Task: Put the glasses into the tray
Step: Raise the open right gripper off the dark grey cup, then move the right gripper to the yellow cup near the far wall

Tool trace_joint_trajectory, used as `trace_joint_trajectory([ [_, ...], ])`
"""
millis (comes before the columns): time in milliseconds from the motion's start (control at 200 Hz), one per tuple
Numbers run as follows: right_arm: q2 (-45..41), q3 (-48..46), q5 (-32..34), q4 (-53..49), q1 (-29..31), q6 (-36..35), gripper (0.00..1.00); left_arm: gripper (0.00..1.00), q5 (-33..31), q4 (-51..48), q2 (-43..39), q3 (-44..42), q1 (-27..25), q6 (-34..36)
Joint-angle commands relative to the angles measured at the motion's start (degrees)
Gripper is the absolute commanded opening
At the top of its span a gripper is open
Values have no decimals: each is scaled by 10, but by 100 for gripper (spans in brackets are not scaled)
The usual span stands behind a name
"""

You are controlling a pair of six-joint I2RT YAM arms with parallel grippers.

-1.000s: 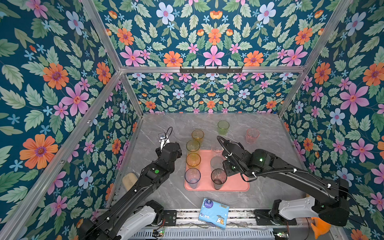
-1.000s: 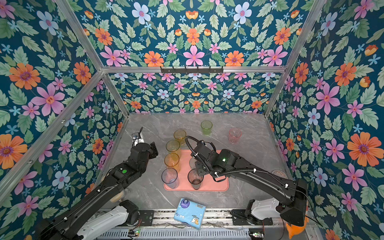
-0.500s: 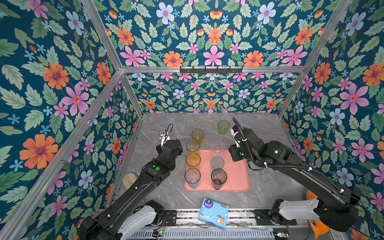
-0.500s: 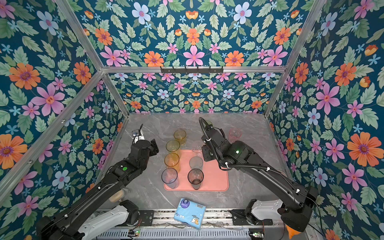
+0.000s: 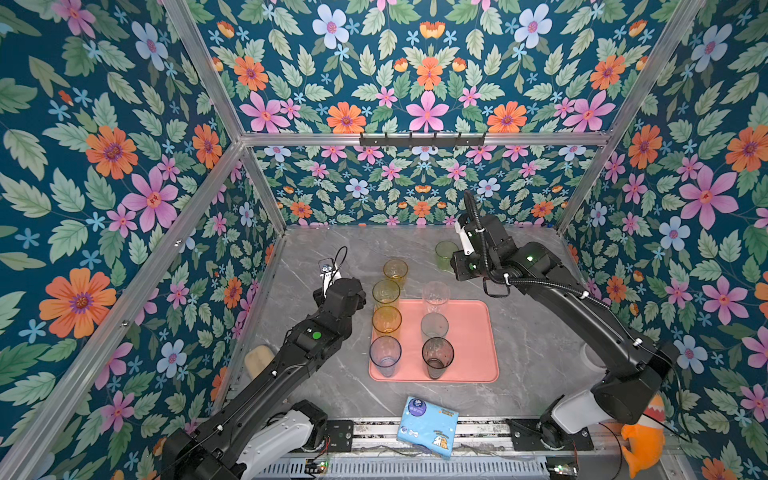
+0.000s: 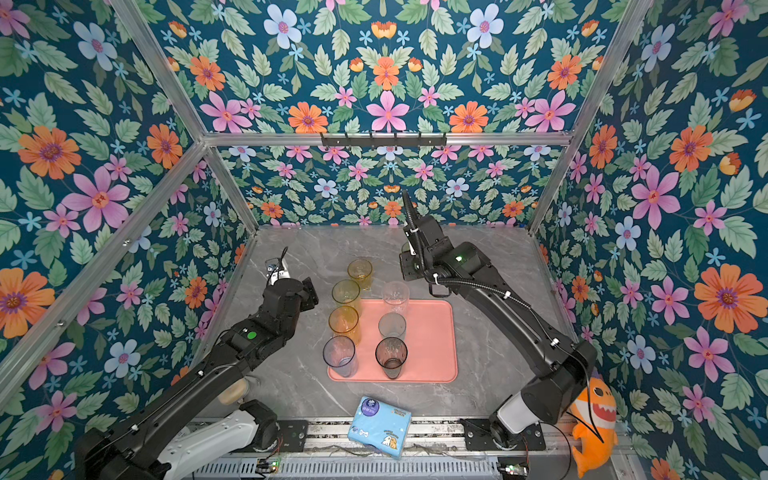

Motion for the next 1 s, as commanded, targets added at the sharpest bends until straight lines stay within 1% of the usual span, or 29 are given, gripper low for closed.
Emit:
trace_joint_trajectory([
  [0,35,36,-18,4,-15,-19,36,75,-13,2,-2,3,1,4],
  [300,172,160,-46,-22,-30,-30,36,75,-21,-3,-10,3,1,9],
  [390,203,181,-53,-15,-38,-31,36,75,-22,-5,-13,2,1,9],
  [505,249,227,-79,-27,-48,-23,36,75,-21,-8,-17,1,1,8],
  [805,350,320,-120,-54,-49,-7,36,75,-19,-15,-30,-8,1,2],
  [995,413,380,-154,-68,-48,4,39,75,-18,-22,-36,-12,1,-4],
])
